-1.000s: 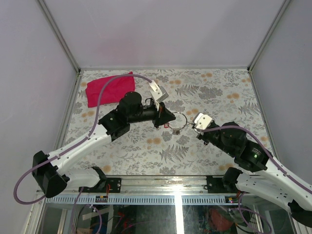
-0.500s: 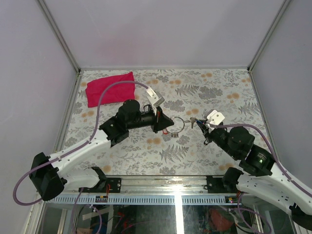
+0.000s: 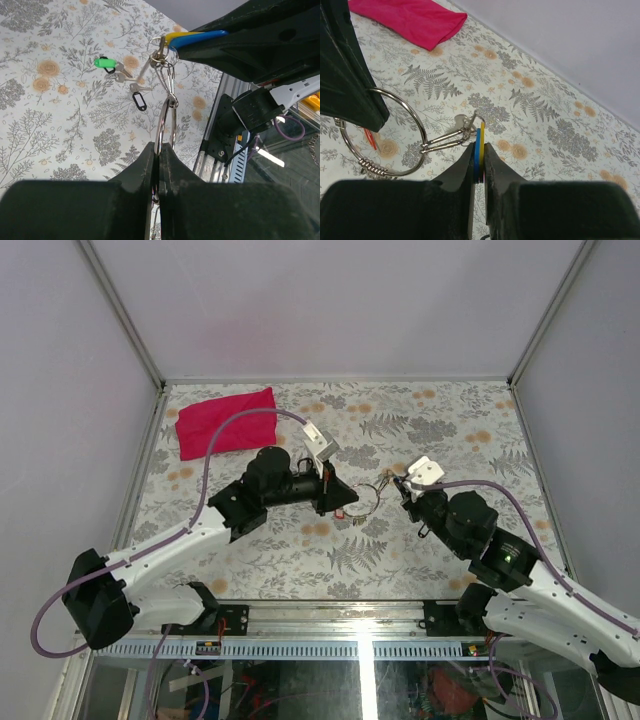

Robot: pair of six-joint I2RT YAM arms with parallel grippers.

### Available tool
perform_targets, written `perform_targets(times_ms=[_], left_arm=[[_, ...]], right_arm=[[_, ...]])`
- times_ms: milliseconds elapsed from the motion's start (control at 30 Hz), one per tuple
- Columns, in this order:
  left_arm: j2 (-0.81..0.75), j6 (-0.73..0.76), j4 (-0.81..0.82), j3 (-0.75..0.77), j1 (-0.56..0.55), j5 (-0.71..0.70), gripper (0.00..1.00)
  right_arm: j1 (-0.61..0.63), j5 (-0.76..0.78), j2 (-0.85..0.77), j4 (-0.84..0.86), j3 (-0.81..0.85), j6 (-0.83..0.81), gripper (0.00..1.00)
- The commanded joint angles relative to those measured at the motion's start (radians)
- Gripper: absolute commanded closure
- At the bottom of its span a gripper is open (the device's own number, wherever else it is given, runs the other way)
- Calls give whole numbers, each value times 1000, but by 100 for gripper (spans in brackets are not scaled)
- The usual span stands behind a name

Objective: Put the keys on the keyring

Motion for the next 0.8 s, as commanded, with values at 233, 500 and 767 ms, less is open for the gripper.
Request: perform_targets(times_ms=[233,500,767], left_arm=[[27,-20,97,-33,-21,3,100],[57,-48,142,-48,-24,-5,100],[56,-115,244,-96,-24,-34,100]], right_arm=[[3,-13,21,179,60,-60,90],[3,-120,-8,219,57,-58,90],[4,-102,-80,179,32,-44,90]])
